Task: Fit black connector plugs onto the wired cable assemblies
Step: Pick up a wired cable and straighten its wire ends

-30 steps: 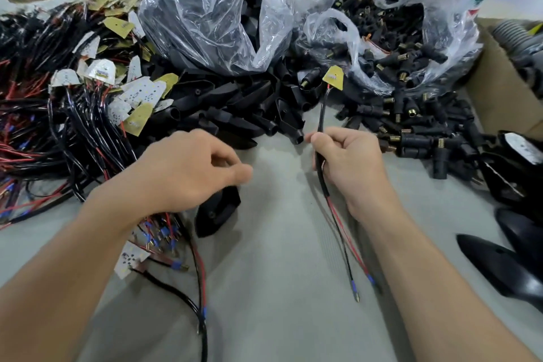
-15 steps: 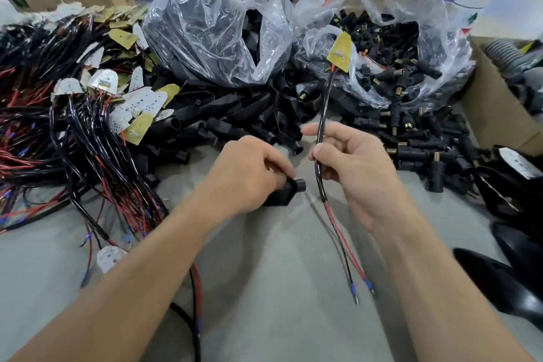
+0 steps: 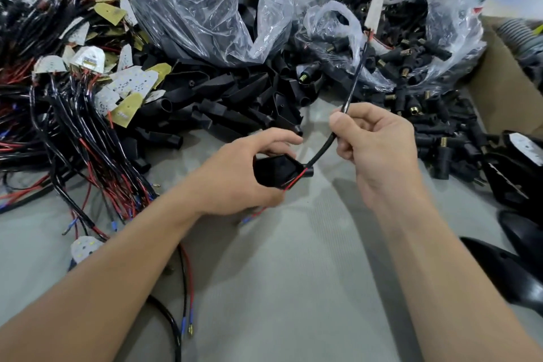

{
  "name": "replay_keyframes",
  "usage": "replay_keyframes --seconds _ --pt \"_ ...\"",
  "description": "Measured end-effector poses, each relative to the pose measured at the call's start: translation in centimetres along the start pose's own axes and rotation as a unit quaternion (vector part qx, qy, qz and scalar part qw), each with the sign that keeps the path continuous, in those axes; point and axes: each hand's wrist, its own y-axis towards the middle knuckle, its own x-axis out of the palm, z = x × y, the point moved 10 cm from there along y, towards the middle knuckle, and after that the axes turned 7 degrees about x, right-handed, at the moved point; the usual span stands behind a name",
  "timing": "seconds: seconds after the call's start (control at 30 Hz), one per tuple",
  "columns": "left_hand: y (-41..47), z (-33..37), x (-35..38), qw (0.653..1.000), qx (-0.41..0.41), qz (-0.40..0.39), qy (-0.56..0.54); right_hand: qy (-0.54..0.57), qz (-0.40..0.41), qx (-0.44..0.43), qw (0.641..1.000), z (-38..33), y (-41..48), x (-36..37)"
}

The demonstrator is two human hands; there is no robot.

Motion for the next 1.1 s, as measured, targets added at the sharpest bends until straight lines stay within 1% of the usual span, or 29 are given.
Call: replay_keyframes --seconds 0.07,0.1,0.2,0.27,0.37,0.43,0.5,0.57,0.67,0.7,0.77,0.87,1.03,1.1 --pt "0.1 -0.1 0.1 1.000 0.001 -0.015 -0.002 -0.001 0.013 -0.002 1.000 -0.2 0.1 -0.3" --pt "0.1 -0.2 -0.1 1.000 -0.003 -0.002 -0.014 -0.003 0.024 -0.008 1.000 -0.4 0.1 -0.5" --pt "0.1 -0.6 -1.3 0.996 -0.013 0.075 -0.037 -0.041 0.055 -0.038 0.997 -1.1 0.0 -1.1" --pt "0.1 -0.7 -1.7 0.995 -0.014 0.100 -0.024 -0.064 0.046 -0.043 0.996 -1.3 -0.2 -0.7" --pt "0.0 -0.9 -1.7 0.993 -0.020 0.116 -0.013 -0.038 -0.058 -0.004 0.998 -0.2 -0.7 2.1" --pt "-0.2 -0.9 -1.6 0.992 -0.020 0.124 0.012 -0.062 -0.130 0.014 0.989 0.7 -1.5 4.2" --pt "-0.3 -0.4 -1.7 0.992 -0.017 0.123 0.034 -0.091 -0.167 0.016 0.982 1.2 -2.1 5.5" --pt "-0.3 0.0 -1.6 0.995 -0.013 0.095 0.030 -0.070 -0.142 0.003 0.987 0.8 -1.9 5.2" --pt "-0.1 0.3 -0.6 1.000 0.006 0.000 0.011 -0.035 -0.074 -0.042 0.996 -0.8 -1.2 3.2" --pt "-0.1 0.2 -0.4 1.000 0.012 -0.015 -0.002 -0.030 -0.059 -0.049 0.997 -1.1 -1.0 2.6" --pt "0.1 -0.2 -0.5 0.999 0.017 -0.006 -0.033 -0.031 -0.039 -0.049 0.998 -1.1 -0.7 1.6" --pt "0.2 -0.5 -0.9 0.997 0.014 0.034 -0.063 -0.030 -0.021 -0.043 0.998 -0.9 -0.4 1.0" --pt "-0.1 -0.9 -1.9 0.995 -0.030 0.083 -0.040 -0.013 -0.003 -0.056 0.998 -1.0 -0.1 0.3" --pt "-0.3 -0.6 -1.8 0.996 -0.060 0.069 0.011 -0.010 0.001 -0.061 0.998 -1.0 0.0 0.2"
